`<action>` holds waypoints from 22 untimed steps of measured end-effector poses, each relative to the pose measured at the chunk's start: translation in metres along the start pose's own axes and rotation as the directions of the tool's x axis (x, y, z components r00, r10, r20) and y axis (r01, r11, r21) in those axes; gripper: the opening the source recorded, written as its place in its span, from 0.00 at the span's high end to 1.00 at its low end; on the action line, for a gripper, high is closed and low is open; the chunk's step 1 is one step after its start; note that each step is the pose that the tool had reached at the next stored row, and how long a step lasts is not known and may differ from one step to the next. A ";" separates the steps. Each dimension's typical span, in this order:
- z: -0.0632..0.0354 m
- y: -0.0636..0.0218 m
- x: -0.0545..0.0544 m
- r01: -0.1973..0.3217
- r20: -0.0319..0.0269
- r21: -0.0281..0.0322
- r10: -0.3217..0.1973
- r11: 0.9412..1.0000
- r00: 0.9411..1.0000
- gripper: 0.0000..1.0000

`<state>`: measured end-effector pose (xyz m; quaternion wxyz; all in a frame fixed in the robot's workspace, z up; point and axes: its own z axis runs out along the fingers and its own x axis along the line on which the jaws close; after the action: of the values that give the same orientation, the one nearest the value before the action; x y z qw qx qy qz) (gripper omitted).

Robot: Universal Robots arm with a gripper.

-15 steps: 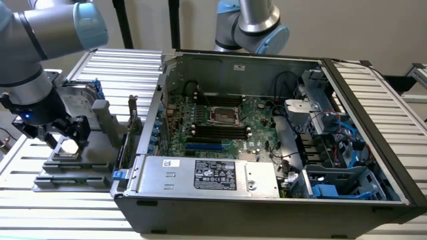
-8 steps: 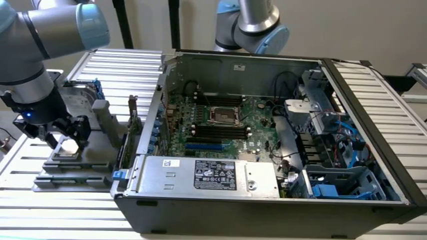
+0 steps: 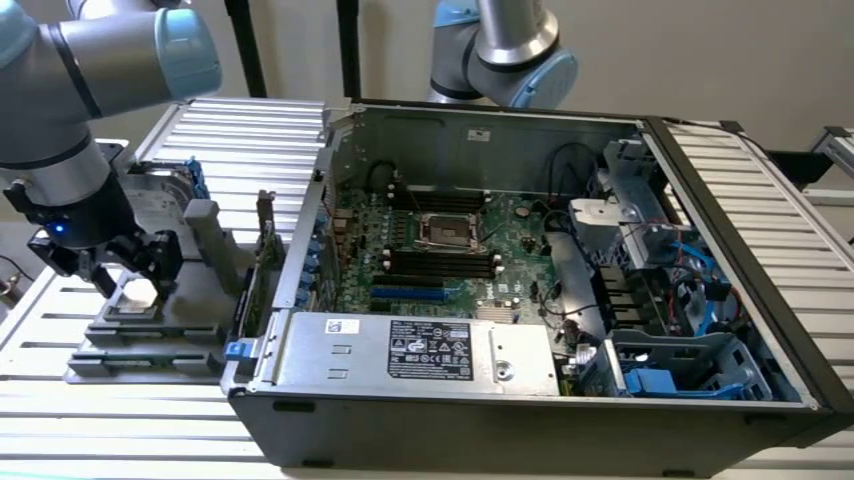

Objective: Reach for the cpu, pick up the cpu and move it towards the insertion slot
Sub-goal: 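Pick up the cpu and move it towards the insertion slot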

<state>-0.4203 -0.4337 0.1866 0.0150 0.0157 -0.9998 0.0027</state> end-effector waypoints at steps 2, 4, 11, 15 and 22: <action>0.0005 0.0001 0.000 0.000 0.000 0.000 0.000 1.000 1.000 0.29; 0.0007 0.0001 0.000 0.000 0.000 0.000 0.000 1.000 1.000 0.29; 0.0012 0.0001 0.000 0.000 0.000 0.002 0.000 1.000 1.000 0.29; 0.0012 0.0001 0.000 0.000 0.000 0.002 0.000 1.000 1.000 0.38; 0.0012 0.0001 0.000 0.000 0.000 0.002 0.000 1.000 1.000 0.45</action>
<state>-0.4204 -0.4336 0.1854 0.0149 0.0156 -0.9998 0.0038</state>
